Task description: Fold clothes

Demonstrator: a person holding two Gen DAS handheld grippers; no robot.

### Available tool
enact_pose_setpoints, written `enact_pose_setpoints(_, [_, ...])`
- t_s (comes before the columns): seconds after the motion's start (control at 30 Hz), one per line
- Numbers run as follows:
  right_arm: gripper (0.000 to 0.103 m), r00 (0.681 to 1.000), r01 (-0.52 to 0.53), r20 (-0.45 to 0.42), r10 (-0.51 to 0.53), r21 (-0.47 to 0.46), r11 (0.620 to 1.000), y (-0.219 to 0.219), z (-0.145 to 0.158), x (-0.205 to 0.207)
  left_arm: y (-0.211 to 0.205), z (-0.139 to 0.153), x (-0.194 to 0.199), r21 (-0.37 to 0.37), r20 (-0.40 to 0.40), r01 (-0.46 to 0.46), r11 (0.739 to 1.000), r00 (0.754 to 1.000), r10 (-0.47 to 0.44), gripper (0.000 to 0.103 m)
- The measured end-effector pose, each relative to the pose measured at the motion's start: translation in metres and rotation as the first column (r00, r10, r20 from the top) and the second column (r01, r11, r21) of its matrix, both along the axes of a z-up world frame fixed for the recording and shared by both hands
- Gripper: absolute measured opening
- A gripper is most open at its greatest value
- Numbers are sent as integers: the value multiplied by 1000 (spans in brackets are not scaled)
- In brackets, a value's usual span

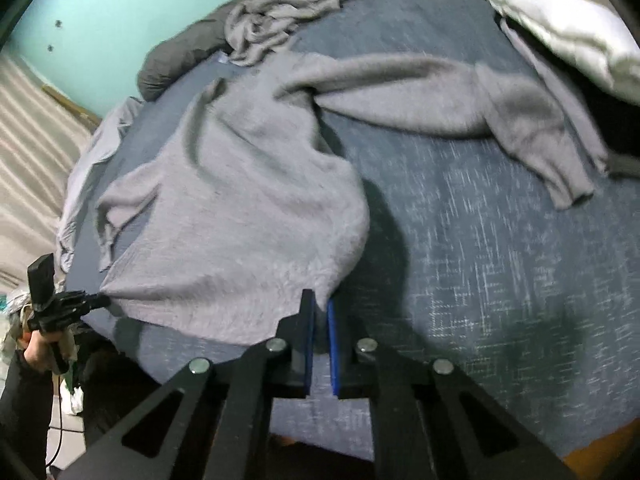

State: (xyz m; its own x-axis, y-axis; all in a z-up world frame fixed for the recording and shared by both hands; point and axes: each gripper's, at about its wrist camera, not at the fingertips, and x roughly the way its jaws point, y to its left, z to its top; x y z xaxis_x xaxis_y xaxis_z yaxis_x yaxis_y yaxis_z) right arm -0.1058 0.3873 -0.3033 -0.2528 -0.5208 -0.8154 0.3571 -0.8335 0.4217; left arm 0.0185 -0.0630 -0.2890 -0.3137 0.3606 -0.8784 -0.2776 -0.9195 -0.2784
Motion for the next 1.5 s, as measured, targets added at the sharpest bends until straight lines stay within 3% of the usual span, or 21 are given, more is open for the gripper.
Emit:
enact_pose_setpoints(0.2, [5,995,-48,-84,44,-53,997,4,68,11,-28,74,9,70,-82,-25,997,996,30,6])
enact_pose_setpoints(0.37, [5,991,-87,-99,85,-21,996,-1,89,16,-43,88,8,129,-51,-61,990,996,68,6])
enact_pose_setpoints(0.6, [5,997,-61,-34,65,107,992,-14,27,9,-49,5,-12,145,163,-153,978,978,129,6])
enact_pose_setpoints(0.77, [5,998,-64,8,64,165,984,-25,-12,9,-52,-38,-16,123,247,-202,972,954,167,9])
enact_pose_setpoints(0.83, [6,998,-61,23,58,166,984,-25,-21,10,-52,-42,-14,124,246,-200,972,955,166,13])
enact_pose_setpoints(0.9, [6,998,-50,40,44,151,987,-20,-25,8,-54,-40,-11,117,229,-199,973,959,168,33])
enact_pose_setpoints(0.97, [10,998,-38,59,31,132,990,-13,-28,6,-56,-38,-9,115,212,-186,976,964,159,40])
enact_pose_setpoints(1.0, [12,998,-31,52,24,126,992,-11,-25,6,-58,-37,-8,120,205,-179,977,967,152,40])
enact_pose_setpoints(1.07, [28,999,-17,37,13,107,994,-6,-20,6,-60,-37,-6,127,197,-163,978,971,136,41])
enact_pose_setpoints(1.17, [31,999,-1,35,-2,80,997,0,-18,3,-60,-44,-1,115,204,-137,984,973,112,46])
enact_pose_setpoints(1.43, [32,997,-33,67,25,120,992,-13,-32,3,-41,-63,-1,73,211,-70,995,976,53,46])
enact_pose_setpoints(1.47, [32,997,-36,69,28,118,992,-14,-34,2,-39,-65,-1,62,210,-61,996,977,47,45])
enact_pose_setpoints(1.5, [32,997,-40,70,32,116,992,-15,-36,2,-37,-66,-2,55,211,-51,997,977,38,38])
